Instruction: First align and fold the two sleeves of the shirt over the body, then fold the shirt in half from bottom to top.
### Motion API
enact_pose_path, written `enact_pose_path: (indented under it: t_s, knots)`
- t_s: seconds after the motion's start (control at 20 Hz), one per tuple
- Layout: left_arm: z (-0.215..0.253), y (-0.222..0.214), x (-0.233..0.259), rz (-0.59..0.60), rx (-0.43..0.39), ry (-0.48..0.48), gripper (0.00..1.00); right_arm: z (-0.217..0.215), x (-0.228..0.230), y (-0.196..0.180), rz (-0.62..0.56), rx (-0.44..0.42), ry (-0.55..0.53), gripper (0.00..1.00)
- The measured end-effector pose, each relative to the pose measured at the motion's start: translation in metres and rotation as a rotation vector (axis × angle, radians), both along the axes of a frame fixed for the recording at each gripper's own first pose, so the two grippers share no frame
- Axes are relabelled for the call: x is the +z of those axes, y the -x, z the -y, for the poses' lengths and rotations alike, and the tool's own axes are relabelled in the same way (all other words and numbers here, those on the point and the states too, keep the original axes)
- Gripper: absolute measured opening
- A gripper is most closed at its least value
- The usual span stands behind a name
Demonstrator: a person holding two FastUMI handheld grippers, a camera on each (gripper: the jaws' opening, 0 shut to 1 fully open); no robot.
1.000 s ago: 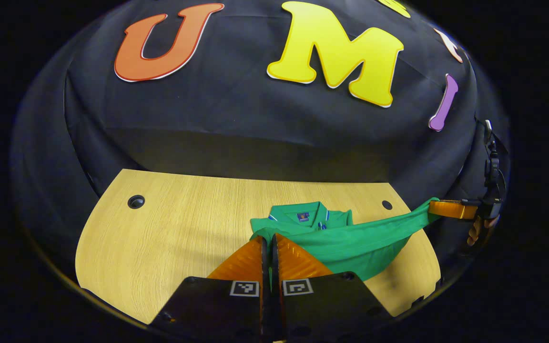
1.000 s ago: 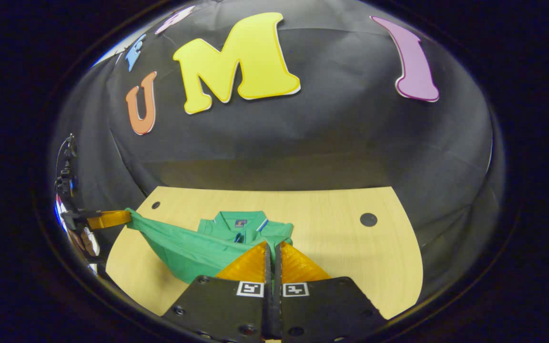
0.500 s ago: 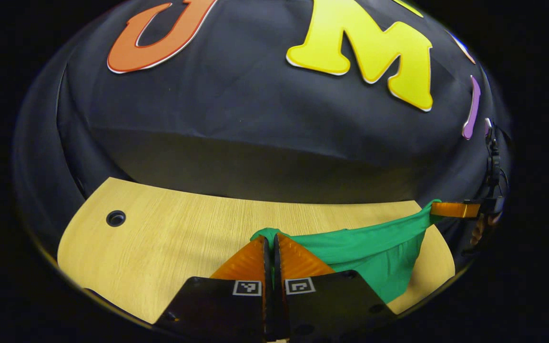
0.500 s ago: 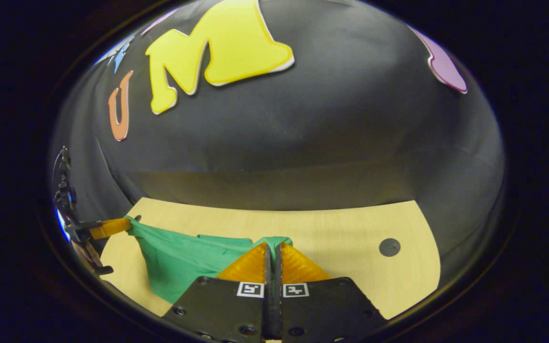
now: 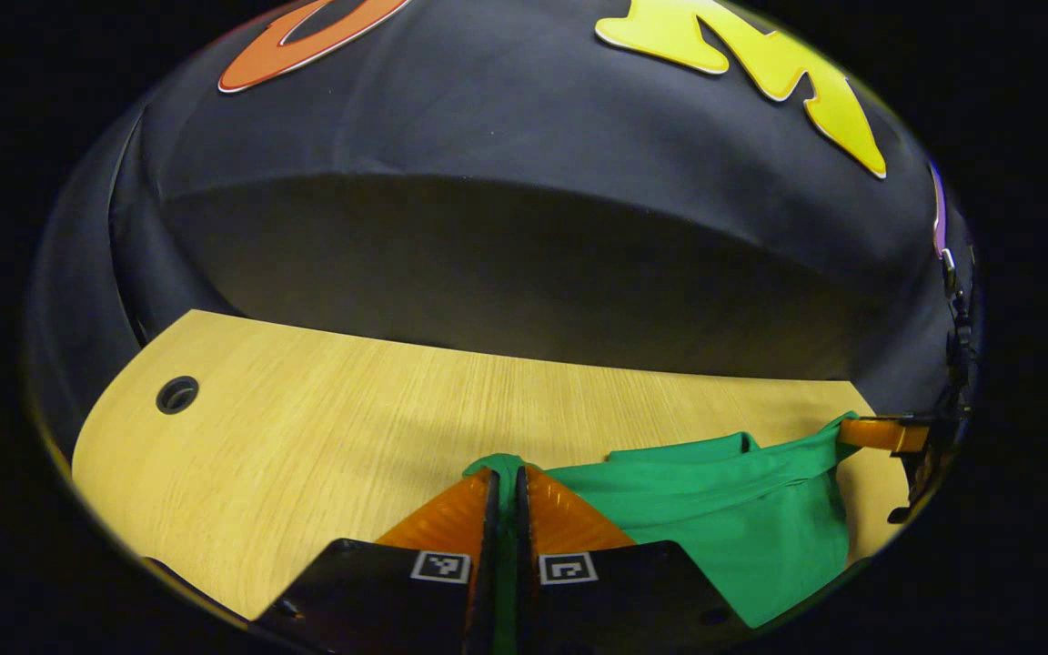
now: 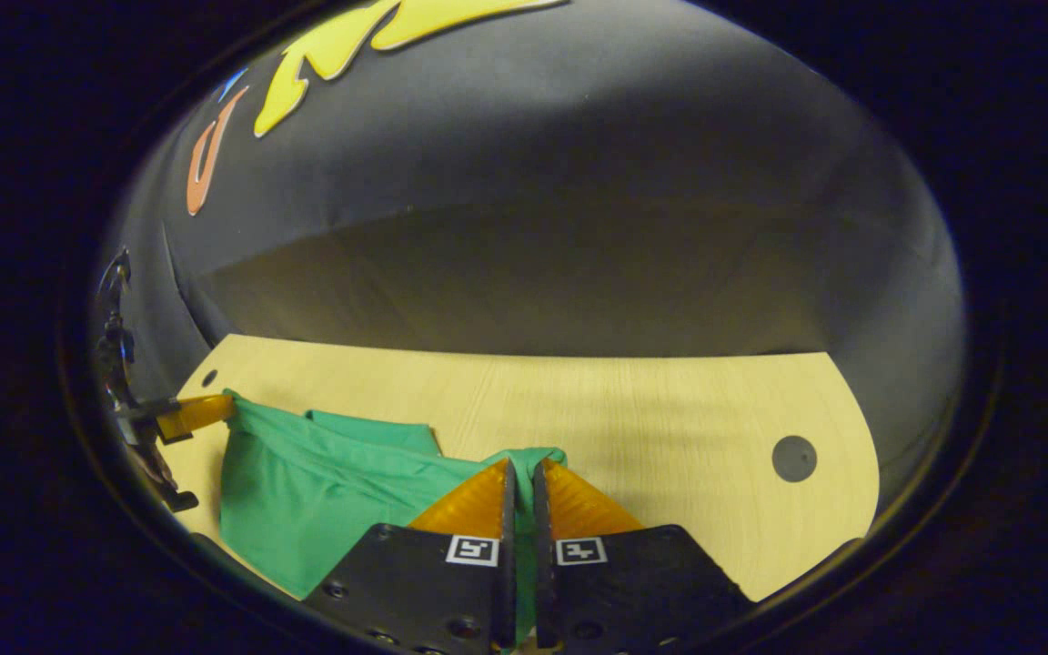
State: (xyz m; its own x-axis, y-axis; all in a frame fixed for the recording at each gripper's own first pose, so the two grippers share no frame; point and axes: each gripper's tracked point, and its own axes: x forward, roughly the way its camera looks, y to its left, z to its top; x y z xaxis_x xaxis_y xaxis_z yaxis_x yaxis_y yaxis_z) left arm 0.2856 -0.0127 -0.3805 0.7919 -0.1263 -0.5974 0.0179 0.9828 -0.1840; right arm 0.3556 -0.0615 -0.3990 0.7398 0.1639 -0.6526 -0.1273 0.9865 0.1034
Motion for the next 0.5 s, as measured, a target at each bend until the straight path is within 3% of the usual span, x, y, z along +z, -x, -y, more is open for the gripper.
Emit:
enact_pose_path:
  t_s: [0.05, 0.15, 0.2, 0.35, 0.5]
  knots:
    - [0.002, 0.001, -0.002, -0.008, -0.001, -0.002, 0.21, 0.000, -0.006, 0.003, 0.000, -0.004, 0.003, 0.10]
    - [0.005, 0.012, -0.006, -0.052, -0.002, -0.036, 0.74, -0.001, -0.008, 0.018, -0.010, -0.010, 0.001, 0.24]
    - [0.001, 0.017, 0.001, -0.051, 0.003, -0.067, 1.00, -0.001, -0.006, 0.027, -0.014, -0.012, -0.004, 0.43]
    - [0.003, 0.026, 0.031, -0.007, 0.029, -0.034, 1.00, 0.005, 0.024, 0.041, 0.044, -0.048, 0.018, 0.99]
    - [-0.007, 0.035, 0.088, 0.083, 0.079, -0.055, 1.00, 0.004, 0.084, 0.057, 0.148, -0.064, 0.036, 0.97]
